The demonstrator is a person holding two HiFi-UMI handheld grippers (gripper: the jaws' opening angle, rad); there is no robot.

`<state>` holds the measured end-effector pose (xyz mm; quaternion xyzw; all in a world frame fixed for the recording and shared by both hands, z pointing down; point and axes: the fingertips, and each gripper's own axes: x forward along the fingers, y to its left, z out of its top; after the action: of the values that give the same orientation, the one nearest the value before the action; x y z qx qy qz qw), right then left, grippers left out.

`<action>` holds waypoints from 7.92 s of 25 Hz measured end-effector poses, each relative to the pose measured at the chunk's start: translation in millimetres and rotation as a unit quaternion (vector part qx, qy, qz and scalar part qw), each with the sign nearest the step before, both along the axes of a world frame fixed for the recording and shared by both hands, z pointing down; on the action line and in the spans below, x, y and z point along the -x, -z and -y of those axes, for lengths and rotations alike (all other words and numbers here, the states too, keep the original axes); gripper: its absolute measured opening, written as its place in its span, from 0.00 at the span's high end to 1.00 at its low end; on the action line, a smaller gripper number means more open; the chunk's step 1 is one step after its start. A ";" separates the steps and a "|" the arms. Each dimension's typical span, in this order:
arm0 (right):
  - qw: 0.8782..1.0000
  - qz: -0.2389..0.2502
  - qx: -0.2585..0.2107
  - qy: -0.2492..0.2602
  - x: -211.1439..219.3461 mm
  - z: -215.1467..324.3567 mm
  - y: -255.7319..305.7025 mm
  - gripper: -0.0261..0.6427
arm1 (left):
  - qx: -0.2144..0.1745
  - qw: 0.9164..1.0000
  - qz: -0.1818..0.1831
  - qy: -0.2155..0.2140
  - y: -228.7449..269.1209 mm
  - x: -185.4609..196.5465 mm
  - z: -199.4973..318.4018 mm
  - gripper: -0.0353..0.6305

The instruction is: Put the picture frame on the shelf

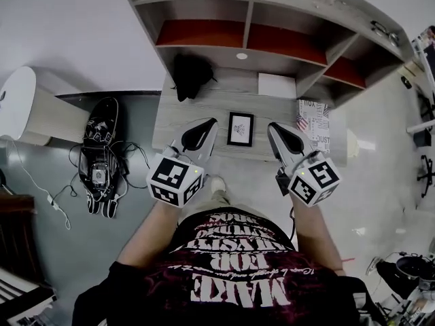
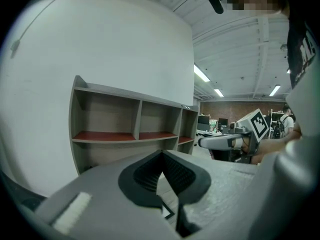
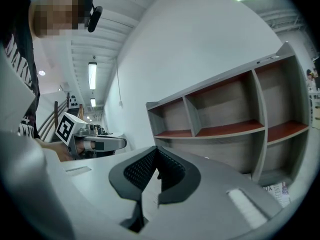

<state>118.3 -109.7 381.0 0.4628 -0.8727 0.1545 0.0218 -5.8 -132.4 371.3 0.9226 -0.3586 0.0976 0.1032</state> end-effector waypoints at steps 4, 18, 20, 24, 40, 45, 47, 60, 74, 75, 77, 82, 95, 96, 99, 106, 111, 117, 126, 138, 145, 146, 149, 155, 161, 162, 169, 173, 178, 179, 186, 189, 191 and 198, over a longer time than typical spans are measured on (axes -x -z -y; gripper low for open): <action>1.000 -0.005 0.003 -0.012 -0.1 13.8 -0.2 0.92 | 0.000 1.000 0.000 -0.019 -0.3 -5.0 16.1 0.95; 0.999 -0.006 0.040 -0.027 29.9 50.4 -25.3 0.92 | 0.004 0.998 -0.009 -0.069 -18.3 -15.7 66.8 0.95; 0.999 -0.015 0.038 -0.032 30.3 51.7 -25.0 0.92 | 0.015 0.998 -0.016 -0.061 -26.8 -5.6 68.6 0.95; 0.997 -0.032 0.043 -0.048 16.9 58.1 -33.7 0.92 | 0.045 0.998 -0.025 -0.036 -50.0 13.3 78.8 0.95; 0.977 -0.027 0.179 -0.110 -44.7 61.8 -163.0 0.92 | 0.203 0.979 0.008 -0.004 -199.8 29.2 76.8 0.95; 0.967 -0.027 0.231 -0.100 -45.0 53.1 -217.7 0.92 | 0.280 0.959 0.033 -0.008 -265.8 17.9 60.2 0.95; 0.963 -0.022 0.252 -0.098 -44.3 47.8 -238.9 0.92 | 0.309 0.950 0.045 -0.010 -291.8 13.2 52.5 0.95; 0.928 -0.018 0.370 -0.029 -32.6 33.8 -357.6 0.78 | 0.403 0.914 0.042 -0.018 -374.4 -26.3 30.0 0.92; 0.900 -0.051 0.432 0.025 -13.6 38.1 -414.2 0.71 | 0.434 0.898 0.074 -0.022 -415.3 -48.9 36.4 0.79; 0.899 -0.057 0.434 0.024 -14.4 38.9 -415.4 0.75 | 0.432 0.899 0.073 -0.019 -415.6 -49.1 38.2 0.79; 0.897 -0.062 0.438 0.017 -16.3 39.8 -416.6 0.76 | 0.428 0.901 0.076 -0.014 -415.9 -50.1 39.8 0.80; 0.888 -0.105 0.448 0.011 -16.6 40.1 -419.2 0.76 | 0.432 0.896 0.103 -0.015 -418.2 -51.2 39.2 0.80; 0.906 -0.108 0.408 0.020 -6.7 79.8 -371.8 0.78 | 0.383 0.919 0.090 0.003 -373.7 -39.0 72.8 0.81; 0.908 -0.107 0.404 0.023 -3.9 82.9 -365.8 0.78 | 0.378 0.922 0.088 0.006 -367.5 -36.2 75.2 0.81; 0.916 -0.108 0.385 0.030 4.9 93.7 -344.7 0.78 | 0.359 0.930 0.077 0.015 -345.4 -27.1 83.8 0.81; 0.935 -0.113 0.334 0.045 28.8 117.5 -288.8 0.78 | 0.313 0.948 0.047 0.037 -294.2 -2.6 103.4 0.81; 0.948 -0.124 0.289 0.054 47.4 133.6 -247.4 0.79 | 0.280 0.958 0.024 0.059 -255.9 16.8 117.3 0.81; 0.959 -0.126 0.245 0.062 65.9 148.7 -203.9 0.79 | 0.237 0.968 0.006 0.080 -209.3 35.9 129.3 0.81; 0.973 -0.125 0.180 0.074 87.8 171.4 -140.8 0.78 | 0.167 0.979 -0.014 0.112 -142.4 59.3 152.1 0.82; 0.982 -0.104 0.141 0.069 82.5 214.9 -95.5 0.79 | 0.124 0.984 -0.025 0.123 -96.4 54.7 194.9 0.82; 0.986 -0.088 0.126 0.063 78.7 249.8 -77.2 0.79 | 0.114 0.984 -0.034 0.130 -79.1 52.0 232.0 0.82; 0.986 -0.086 0.126 0.062 77.8 254.8 -76.3 0.79 | 0.117 0.984 -0.036 0.130 -78.7 51.2 237.1 0.82; 0.987 -0.068 0.130 0.059 77.4 268.3 -72.3 0.79 | 0.122 0.983 -0.041 0.131 -75.9 51.3 251.5 0.82; 0.988 -0.014 0.144 0.050 80.2 289.1 -66.1 0.79 | 0.129 0.981 -0.052 0.138 -67.0 56.3 279.8 0.82; 0.987 0.022 0.150 0.047 88.9 297.1 -63.5 0.78 | 0.136 0.976 -0.073 0.151 -60.8 65.8 304.6 0.83; 0.987 0.028 0.150 0.046 89.4 297.7 -62.6 0.78 | 0.135 0.976 -0.072 0.153 -61.1 66.2 307.5 0.83; 0.987 0.065 0.147 0.020 89.5 303.8 -66.3 0.79 | 0.138 0.974 -0.081 0.164 -67.6 67.7 317.4 0.83; 0.983 0.112 0.145 0.002 83.2 304.9 -63.5 0.80 | 0.136 0.974 -0.084 0.162 -68.8 64.3 314.6 0.83; 0.983 0.131 0.129 -0.005 81.5 305.7 -63.1 0.81 | 0.125 0.975 -0.097 0.159 -67.6 64.2 313.0 0.83; 0.983 0.132 0.125 -0.006 81.5 305.6 -62.5 0.81 | 0.119 0.976 -0.091 0.158 -66.8 64.3 312.7 0.83; 0.993 0.091 0.071 -0.025 51.3 274.1 -37.6 0.75 | 0.049 0.981 -0.095 0.161 -35.0 77.0 289.1 0.80; 0.997 0.062 0.027 -0.035 29.6 243.2 -13.1 0.84 | 0.020 0.983 -0.103 0.147 -11.8 83.1 256.9 0.80; 0.998 0.036 -0.006 -0.047 15.6 222.1 3.1 0.91 | -0.006 0.986 -0.098 0.134 4.3 84.7 232.8 0.84; 0.994 -0.064 -0.069 -0.055 4.5 151.0 43.5 0.92 | -0.076 0.990 -0.073 0.096 59.6 85.0 162.5 0.95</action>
<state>113.8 -260.7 337.4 0.5195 -0.8512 0.0648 0.0372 -90.8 -294.9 311.7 0.8939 -0.4431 -0.0076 0.0673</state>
